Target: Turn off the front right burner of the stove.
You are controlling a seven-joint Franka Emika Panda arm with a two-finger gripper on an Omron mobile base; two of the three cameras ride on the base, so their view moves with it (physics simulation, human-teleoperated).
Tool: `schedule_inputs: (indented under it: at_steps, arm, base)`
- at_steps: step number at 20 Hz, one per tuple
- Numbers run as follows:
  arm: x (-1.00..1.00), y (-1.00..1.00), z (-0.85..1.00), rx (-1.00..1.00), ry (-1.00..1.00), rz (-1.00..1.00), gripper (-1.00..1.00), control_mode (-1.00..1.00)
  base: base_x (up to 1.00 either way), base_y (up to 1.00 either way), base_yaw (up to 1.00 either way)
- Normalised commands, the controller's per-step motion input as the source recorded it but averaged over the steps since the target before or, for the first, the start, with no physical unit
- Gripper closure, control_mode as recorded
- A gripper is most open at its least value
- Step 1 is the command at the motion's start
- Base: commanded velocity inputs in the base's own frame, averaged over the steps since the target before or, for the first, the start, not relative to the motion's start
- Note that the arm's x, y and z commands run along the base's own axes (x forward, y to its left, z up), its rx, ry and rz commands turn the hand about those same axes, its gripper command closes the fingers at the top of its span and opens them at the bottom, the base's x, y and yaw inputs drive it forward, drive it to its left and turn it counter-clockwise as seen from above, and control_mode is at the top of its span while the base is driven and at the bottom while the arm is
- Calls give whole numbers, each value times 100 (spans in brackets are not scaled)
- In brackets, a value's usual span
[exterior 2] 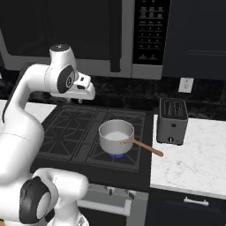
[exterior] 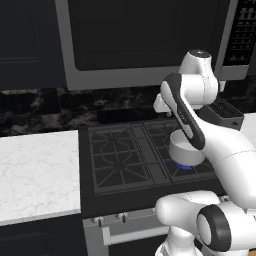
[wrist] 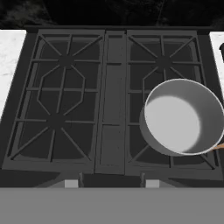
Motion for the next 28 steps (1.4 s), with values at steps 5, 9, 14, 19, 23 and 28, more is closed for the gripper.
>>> schedule_inputs:
  at_steps: [5, 9, 14, 19, 23, 28]
  arm:
    - [-18, -5, 0, 0, -3, 0, -100, -100]
    - [-61, -30, 0, 0, -12, 0, -100, -100]
    - [-93, -59, 0, 6, -19, 0, -100, -100]
    - [-100, -74, 0, 9, -21, 0, -100, -100]
    - [-100, -85, 0, 8, -23, -2, -100, -100]
    - [-100, -99, -11, 8, -33, -1, -100, -100]
  base:
    - [0, 0, 0]
    - [0, 0, 0]
    - [0, 0, 0]
    - [0, 0, 0]
    - [0, 0, 0]
    - [0, 0, 0]
